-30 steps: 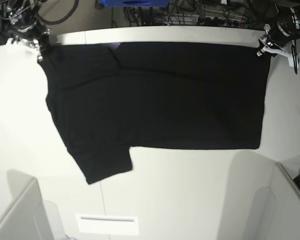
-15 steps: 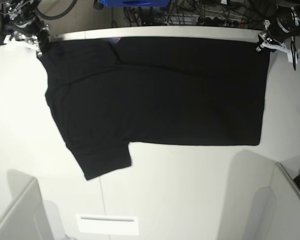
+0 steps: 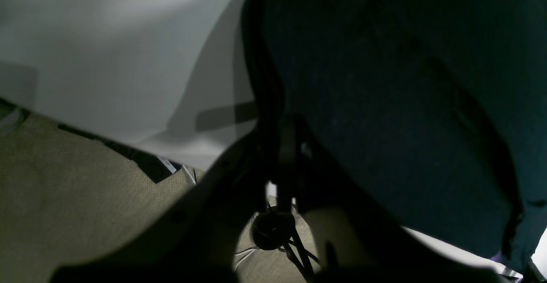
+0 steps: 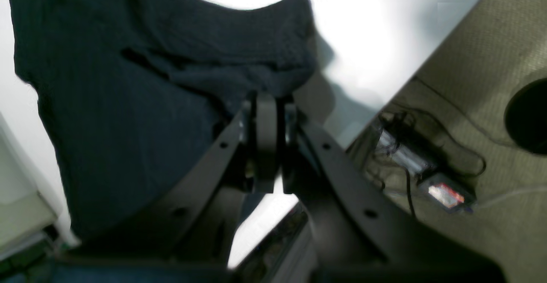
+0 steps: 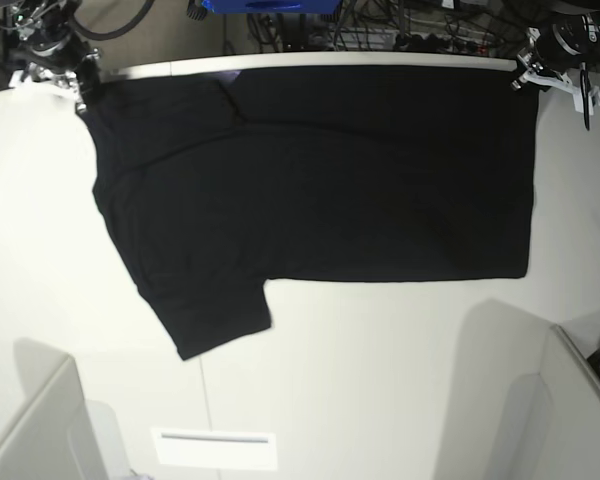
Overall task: Fold the T-shirt properly
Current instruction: 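Drag the shirt by its shoulder edge toward the robot with both grippers, then release the shirt and move both grippers to its side edges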
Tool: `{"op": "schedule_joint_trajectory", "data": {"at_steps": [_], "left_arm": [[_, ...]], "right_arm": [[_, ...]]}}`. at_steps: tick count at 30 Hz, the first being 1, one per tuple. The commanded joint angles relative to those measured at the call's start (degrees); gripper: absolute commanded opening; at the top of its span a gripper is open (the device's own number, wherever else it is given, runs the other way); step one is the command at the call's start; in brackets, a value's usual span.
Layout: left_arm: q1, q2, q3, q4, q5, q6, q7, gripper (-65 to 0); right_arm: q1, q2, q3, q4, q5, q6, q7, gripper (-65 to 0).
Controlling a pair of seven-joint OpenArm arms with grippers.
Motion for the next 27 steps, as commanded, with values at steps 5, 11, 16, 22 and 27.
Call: {"op": "schedule_joint_trajectory", "data": {"at_steps": [5,11,16,22,27], "left_arm": [[1.34,-0.59,-2.71,0.66,-0.72,-0.2,-0.67,-28.3],[0.82,-0.67,-13.08,0.92,-0.81,-0.2,-0.67,-8.1],[-1.56,-3.75,-16.25,0.74,-0.9,-0.37,-0.67,-8.1],[-7.01,-4.72,-14.4,1.18,-0.72,-0.37,-0.67,-8.1],[-10.44,-7.0,-8.42,0.74,-0.72,-0.37,-0.67,-8.1]], "right_arm": [[-0.61,0.53,0.7,1.16,0.86,0.33,-1.22,-36.2],[1.15,0.88,4.22,1.16,0.51,0.33,-1.22,-37.4],[8.27,4.92,7.47,0.45,0.42,0.24,-1.3,-37.2],[21.28,11.78,0.35,-6.84,0.34,0.24,-1.3,-37.8],[32.1,13.72,-8.71,-15.9,-3.8,0.16,-0.34,-37.8]]}}
